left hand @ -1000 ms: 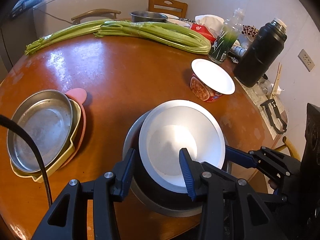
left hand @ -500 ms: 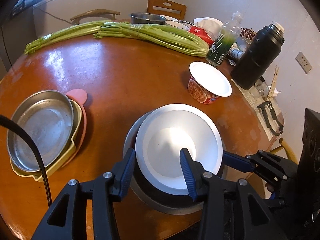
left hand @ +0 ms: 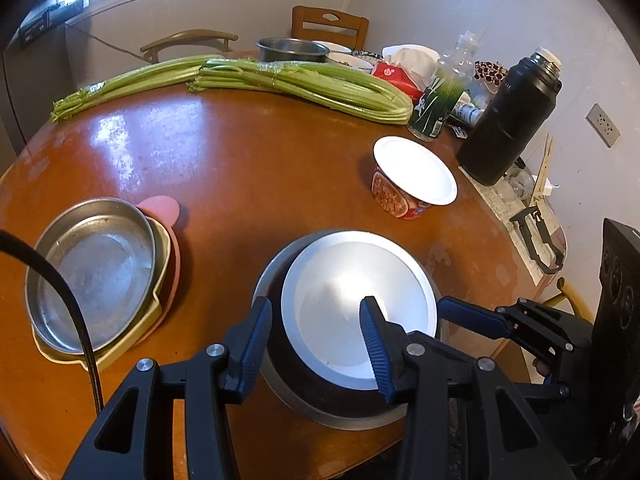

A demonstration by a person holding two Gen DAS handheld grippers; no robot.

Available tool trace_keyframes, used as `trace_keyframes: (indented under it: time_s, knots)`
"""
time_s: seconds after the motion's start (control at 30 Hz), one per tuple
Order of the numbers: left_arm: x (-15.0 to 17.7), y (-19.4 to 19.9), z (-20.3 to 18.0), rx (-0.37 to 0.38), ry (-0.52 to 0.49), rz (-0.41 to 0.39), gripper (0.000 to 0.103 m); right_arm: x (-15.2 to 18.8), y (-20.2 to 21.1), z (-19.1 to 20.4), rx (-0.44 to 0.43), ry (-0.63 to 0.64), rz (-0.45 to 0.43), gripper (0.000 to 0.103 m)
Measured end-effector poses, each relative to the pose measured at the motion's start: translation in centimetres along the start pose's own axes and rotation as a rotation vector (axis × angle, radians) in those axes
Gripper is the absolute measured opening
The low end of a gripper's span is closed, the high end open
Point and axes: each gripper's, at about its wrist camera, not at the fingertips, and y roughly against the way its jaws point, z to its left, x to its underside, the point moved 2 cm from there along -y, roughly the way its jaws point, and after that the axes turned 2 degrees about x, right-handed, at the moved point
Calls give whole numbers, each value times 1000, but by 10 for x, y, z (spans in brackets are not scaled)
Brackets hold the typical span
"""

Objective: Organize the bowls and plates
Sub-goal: 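Open the left gripper and move it toward the red-printed paper bowl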

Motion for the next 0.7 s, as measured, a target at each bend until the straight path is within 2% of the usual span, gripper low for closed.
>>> trace_keyframes:
  time_s: [0.7]
  knots:
    - [-35,2,-21,-53,-68,-38,48,-21,15,-30,28,-44,-66,42]
